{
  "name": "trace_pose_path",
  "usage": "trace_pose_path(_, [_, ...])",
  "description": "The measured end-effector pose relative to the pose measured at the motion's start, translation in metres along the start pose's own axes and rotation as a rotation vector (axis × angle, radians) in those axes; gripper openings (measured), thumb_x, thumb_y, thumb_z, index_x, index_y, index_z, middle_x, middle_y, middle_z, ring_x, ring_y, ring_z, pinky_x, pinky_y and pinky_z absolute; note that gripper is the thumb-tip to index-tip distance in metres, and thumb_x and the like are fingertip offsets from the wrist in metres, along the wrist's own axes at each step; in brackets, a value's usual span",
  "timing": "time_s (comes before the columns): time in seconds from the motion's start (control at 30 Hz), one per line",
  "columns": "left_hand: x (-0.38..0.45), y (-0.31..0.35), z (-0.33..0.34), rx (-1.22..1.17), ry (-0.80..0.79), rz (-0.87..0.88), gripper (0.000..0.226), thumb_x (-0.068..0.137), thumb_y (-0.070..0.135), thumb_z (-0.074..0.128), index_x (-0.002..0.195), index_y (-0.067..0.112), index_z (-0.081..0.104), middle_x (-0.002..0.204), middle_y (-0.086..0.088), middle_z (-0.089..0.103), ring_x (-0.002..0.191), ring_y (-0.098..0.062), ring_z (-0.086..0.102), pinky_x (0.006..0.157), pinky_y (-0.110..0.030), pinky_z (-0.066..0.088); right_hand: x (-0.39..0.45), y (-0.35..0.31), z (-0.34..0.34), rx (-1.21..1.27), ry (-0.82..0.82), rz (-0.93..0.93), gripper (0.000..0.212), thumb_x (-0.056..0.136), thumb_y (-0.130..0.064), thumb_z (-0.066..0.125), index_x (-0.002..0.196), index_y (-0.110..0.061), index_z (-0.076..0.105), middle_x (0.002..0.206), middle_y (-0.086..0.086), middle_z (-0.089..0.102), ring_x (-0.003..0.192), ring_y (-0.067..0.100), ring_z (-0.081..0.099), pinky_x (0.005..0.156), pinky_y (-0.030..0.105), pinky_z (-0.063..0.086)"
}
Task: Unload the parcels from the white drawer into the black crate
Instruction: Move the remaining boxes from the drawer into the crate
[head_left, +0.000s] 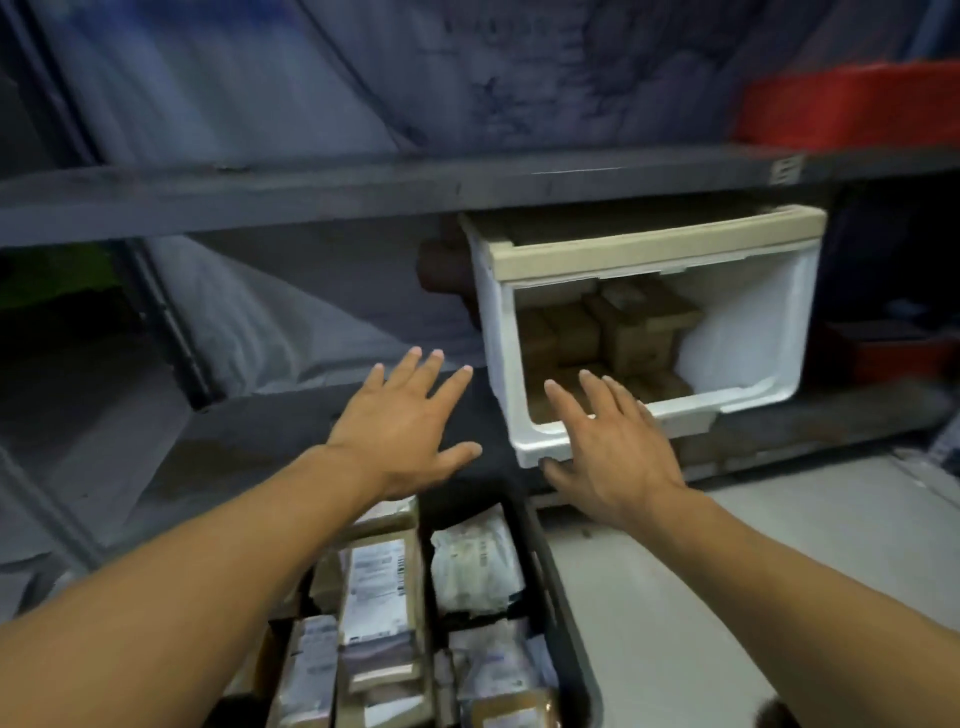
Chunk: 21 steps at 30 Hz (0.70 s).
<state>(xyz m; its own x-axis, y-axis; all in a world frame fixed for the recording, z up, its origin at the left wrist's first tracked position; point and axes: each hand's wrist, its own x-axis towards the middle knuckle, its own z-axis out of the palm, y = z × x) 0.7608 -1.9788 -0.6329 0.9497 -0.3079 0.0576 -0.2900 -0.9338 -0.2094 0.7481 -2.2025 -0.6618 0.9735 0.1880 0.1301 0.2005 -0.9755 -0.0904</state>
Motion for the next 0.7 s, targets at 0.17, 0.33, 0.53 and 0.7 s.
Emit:
trace_pose_path(0.17, [0.045,0.072,-0.008,-0.108,0.064,0.068,0.086,0.097,0.070,0.037,0.162,0.031,-0.003,0.171,-0.006,-0.002,0.157,-0.026,-0.002,0.126,-0.045,0.009,-0.007,0.081,-0.016,-0.037,0.016,0.120,0.082,0.097,-0.058,0.051,0.162,-0.032,0.008,0.170,0.011,0.011,0.156,0.033,0.010,0.125,0.050,0.021])
trace_pose_path(0.33, [0.098,0.118,0.003,-0.183,0.082,0.063,0.083,0.098,0.067,0.039,0.162,0.031,0.000,0.171,-0.004,-0.001,0.157,-0.026,-0.002,0.125,-0.043,0.013,0.025,0.134,-0.012,-0.036,0.040,0.148,0.082,0.096,-0.055,0.054,0.161,-0.030,0.012,0.167,0.011,0.017,0.154,0.032,0.016,0.122,0.047,0.028])
trace_pose_path(0.53, [0.180,0.137,0.031,-0.098,0.100,-0.002,0.078,0.100,0.062,0.038,0.162,0.028,0.005,0.170,-0.008,0.005,0.157,-0.031,0.000,0.126,-0.050,0.013,0.093,0.176,0.016,0.196,0.074,0.254,0.080,0.097,-0.051,0.058,0.161,-0.029,0.015,0.168,0.009,0.016,0.154,0.030,0.015,0.118,0.048,0.031])
trace_pose_path(0.7, [0.239,0.141,0.049,-0.093,0.085,-0.050,0.075,0.098,0.064,0.040,0.160,0.031,0.012,0.169,-0.007,0.013,0.156,-0.032,0.006,0.124,-0.054,0.016,0.145,0.210,0.036,0.095,0.092,0.200,0.074,0.095,-0.046,0.062,0.156,-0.026,0.026,0.160,0.010,0.027,0.147,0.032,0.025,0.112,0.045,0.038])
